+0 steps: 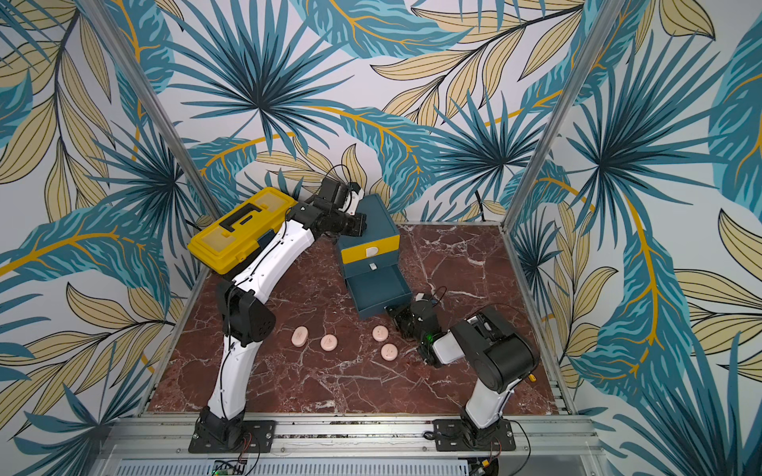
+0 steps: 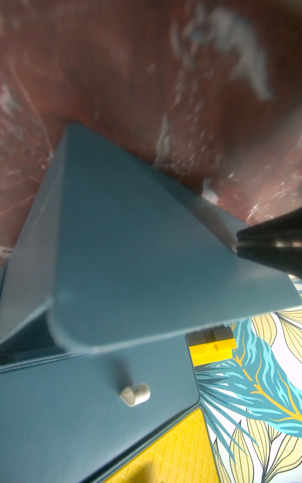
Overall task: Put the bluetooth earphones in the drawer according to color
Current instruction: Open the drawer in the storage box.
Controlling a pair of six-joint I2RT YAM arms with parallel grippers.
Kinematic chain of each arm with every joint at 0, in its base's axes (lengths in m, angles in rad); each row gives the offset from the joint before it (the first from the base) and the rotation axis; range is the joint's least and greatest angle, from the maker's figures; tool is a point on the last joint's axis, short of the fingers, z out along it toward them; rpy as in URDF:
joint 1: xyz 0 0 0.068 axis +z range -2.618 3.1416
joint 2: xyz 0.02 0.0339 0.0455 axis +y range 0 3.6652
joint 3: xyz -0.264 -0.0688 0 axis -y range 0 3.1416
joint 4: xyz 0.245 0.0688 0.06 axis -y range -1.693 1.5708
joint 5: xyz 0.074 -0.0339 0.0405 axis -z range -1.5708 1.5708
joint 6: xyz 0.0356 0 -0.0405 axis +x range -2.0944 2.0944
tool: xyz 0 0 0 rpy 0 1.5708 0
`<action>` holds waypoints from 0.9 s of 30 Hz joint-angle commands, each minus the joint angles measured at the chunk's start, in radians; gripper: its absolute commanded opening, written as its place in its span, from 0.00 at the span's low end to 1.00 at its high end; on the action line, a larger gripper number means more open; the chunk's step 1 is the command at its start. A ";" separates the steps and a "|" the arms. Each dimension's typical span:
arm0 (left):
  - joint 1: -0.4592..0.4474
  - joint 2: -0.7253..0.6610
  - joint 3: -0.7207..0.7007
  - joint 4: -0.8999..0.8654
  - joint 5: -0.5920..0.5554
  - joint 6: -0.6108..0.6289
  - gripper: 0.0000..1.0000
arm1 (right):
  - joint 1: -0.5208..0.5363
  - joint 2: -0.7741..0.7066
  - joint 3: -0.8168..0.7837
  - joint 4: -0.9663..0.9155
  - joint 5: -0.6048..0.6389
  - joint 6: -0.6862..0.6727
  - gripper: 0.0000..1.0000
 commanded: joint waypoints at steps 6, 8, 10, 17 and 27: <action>0.006 0.037 -0.060 -0.190 -0.010 0.005 0.00 | 0.022 -0.020 -0.070 -0.193 0.019 -0.026 0.00; 0.005 0.036 -0.060 -0.192 -0.010 0.004 0.00 | 0.028 -0.027 -0.071 -0.204 0.025 -0.029 0.00; 0.005 0.033 -0.062 -0.194 -0.011 0.007 0.00 | 0.035 -0.035 -0.073 -0.214 0.029 -0.029 0.00; 0.008 0.031 -0.062 -0.191 -0.012 0.005 0.00 | 0.080 -0.079 -0.078 -0.259 0.056 -0.029 0.00; 0.007 0.029 -0.063 -0.195 -0.008 0.007 0.00 | 0.091 -0.111 -0.070 -0.306 0.076 -0.044 0.07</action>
